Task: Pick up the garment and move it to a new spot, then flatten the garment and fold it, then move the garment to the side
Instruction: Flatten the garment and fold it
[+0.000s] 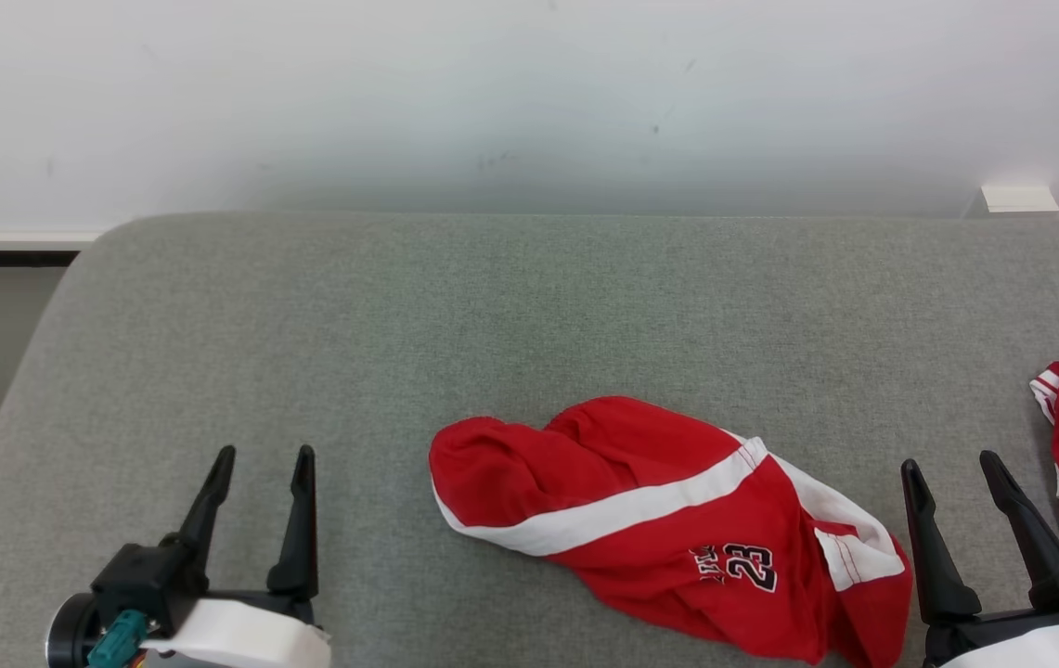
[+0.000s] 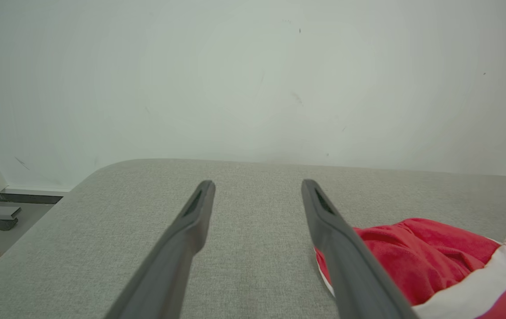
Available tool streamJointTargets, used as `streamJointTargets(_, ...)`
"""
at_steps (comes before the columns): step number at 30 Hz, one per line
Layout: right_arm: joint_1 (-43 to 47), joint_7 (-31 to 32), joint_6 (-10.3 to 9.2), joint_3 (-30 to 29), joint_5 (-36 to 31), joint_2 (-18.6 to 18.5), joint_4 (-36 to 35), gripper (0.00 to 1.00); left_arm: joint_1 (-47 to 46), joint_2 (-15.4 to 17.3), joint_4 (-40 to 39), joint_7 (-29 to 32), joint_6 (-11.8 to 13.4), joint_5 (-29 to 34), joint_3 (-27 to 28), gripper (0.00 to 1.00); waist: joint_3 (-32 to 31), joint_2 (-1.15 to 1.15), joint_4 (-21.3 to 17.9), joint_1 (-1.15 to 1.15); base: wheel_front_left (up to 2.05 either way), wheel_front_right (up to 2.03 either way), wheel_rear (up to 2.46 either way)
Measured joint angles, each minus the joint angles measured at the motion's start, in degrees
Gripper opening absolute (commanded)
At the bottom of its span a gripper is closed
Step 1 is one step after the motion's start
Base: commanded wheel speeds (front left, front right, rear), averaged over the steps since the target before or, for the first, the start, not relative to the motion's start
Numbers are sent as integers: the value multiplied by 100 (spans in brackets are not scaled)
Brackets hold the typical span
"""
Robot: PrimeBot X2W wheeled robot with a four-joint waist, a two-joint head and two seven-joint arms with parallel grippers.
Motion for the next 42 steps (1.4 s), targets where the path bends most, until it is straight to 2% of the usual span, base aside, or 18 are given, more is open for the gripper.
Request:
streamJointTargets(11, 3, -1, 0, -5, 18, 0, -12, 100, -47, 18, 12, 174, -41, -68, -80, 100, 50, 0, -10, 0, 0, 0, 0)
streamJointTargets(15, -35, -2, 0, 9, 25, 0, -30, 100, -470, -108, 387, 575, -374, -166, -396, 100, 191, 0, 14, 0, 0, 0, 0)
streamJointTargets(18, -112, -11, 0, 57, 25, 0, -27, 100, -830, -318, 910, 892, -667, -349, -644, 100, 314, 0, 4, 0, 0, 0, 0)
streamJointTargets(19, -175, -22, 0, 113, 27, 0, -21, 100, -1067, -437, 1283, 1024, -848, -432, -736, 100, 392, 0, -25, 1, 0, 0, 0)
streamJointTargets(20, -175, -22, 0, 113, 27, 0, -21, 100, -1067, -437, 1283, 1024, -848, -432, -736, 100, 392, 0, -25, 1, 0, 0, 0)
streamJointTargets(31, -242, -78, 0, 138, 60, 0, 85, 100, -1876, -773, 2997, 1514, -1512, -735, -1018, 100, 622, 0, -242, 0, 0, 0, 0)
streamJointTargets(32, -245, -78, 0, 136, 60, -1, 90, 100, -1941, -792, 3099, 1580, -1577, -760, -1043, 81, 632, 0, -252, 0, 0, 0, 0)
streamJointTargets(34, -259, -81, 0, 131, 60, -1, 104, 100, -2047, -804, 3248, 1616, -1667, -773, -1089, 0, 646, 0, -267, 0, 0, 0, 0)
streamJointTargets(38, -269, -114, 0, 108, 60, 0, 129, 100, -2157, -898, 3407, 1504, -1797, -732, -1223, 0, 641, 0, -271, 0, 0, 0, 0)
streamJointTargets(42, -268, -129, 0, 82, 60, 0, 168, 100, -2124, -929, 3408, 1194, -1682, -646, -1258, 0, 586, 0, -247, 1, 0, 0, 0)
